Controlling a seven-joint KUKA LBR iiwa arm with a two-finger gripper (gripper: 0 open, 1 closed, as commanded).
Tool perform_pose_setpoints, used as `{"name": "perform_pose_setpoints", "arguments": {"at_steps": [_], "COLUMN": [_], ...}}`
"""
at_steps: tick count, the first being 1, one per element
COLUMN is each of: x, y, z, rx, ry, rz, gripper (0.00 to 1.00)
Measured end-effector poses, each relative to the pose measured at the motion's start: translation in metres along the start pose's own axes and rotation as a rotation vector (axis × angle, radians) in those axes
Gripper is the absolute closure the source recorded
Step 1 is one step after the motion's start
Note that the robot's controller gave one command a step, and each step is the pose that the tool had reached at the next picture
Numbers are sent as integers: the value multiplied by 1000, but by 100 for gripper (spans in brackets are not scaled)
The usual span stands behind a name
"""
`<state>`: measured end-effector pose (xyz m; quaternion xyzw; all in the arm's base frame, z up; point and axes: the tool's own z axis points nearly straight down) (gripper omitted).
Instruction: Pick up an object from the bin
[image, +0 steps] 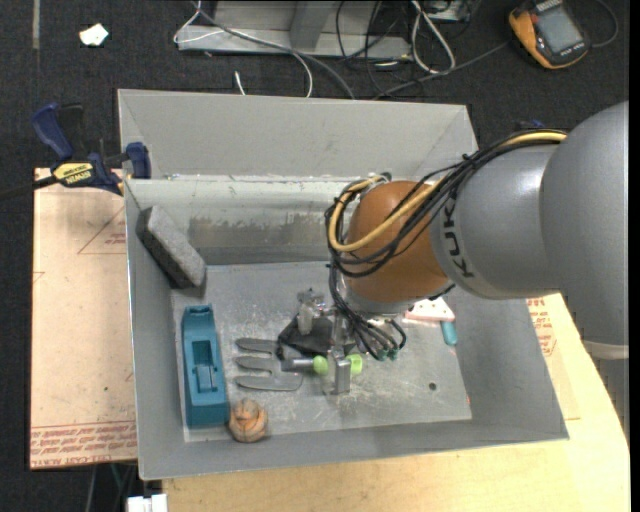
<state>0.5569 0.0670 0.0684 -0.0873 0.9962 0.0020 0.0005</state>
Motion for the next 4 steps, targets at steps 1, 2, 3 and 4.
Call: {"name": "perform_pose_setpoints", "arguments": {"at_steps": [1, 2, 3, 4], "x": [-16, -16, -16, -8], "y": [-34, -34, -24, -32], "z": [-3, -3, -54, -129], "rx": [0, -1, 0, -1], "ry": [-6, -6, -2, 0], "rz": [16, 17, -69, -191], "gripper": [100, 100, 100, 100]}}
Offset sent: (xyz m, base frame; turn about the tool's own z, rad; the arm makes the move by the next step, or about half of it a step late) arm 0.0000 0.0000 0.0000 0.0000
